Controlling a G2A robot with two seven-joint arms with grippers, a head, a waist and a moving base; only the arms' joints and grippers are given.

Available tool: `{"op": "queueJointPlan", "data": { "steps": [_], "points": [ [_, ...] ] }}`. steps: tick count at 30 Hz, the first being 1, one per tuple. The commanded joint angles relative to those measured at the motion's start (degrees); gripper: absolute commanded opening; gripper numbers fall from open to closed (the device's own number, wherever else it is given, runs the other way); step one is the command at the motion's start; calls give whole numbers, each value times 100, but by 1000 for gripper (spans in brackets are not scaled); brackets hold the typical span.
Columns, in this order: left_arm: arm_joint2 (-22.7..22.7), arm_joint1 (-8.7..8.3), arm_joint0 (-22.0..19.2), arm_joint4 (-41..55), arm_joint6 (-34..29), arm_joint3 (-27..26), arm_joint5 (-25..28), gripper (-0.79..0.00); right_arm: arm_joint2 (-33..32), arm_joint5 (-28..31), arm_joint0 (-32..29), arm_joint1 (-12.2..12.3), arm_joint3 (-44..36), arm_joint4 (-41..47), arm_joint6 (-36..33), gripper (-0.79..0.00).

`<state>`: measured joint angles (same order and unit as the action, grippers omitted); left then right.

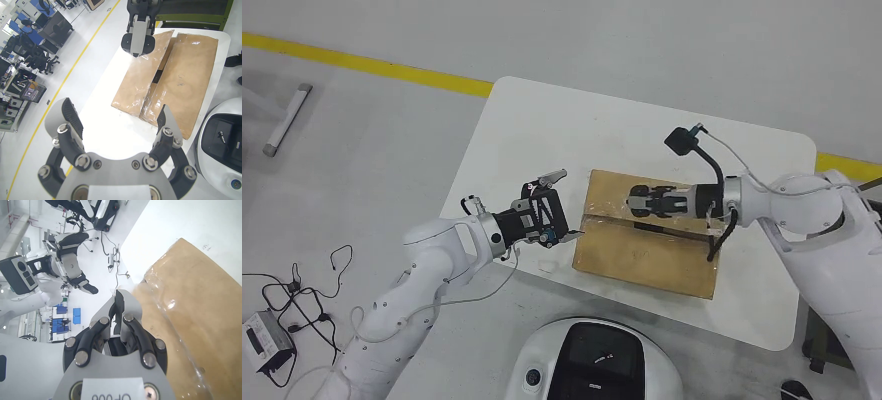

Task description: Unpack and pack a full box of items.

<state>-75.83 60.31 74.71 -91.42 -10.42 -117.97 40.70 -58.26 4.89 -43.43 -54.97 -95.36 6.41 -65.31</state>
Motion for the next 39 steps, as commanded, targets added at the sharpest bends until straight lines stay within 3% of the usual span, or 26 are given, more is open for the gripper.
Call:
{"op": "queueJointPlan", "data": {
  "steps": [1, 23, 39],
  "points": [
    [0, 0, 0, 0, 0, 0, 0, 0, 9, 40, 6, -11, -30, 71, 27, -785],
    [0, 0, 0, 0, 0, 0, 0, 0, 61, 234, 27, -105, -103, 492, 226, -785],
    [0, 0, 0, 0, 0, 0, 0, 0, -1260, -175, -1347, 295, -448, -185, 18, -785]
  ]
}}
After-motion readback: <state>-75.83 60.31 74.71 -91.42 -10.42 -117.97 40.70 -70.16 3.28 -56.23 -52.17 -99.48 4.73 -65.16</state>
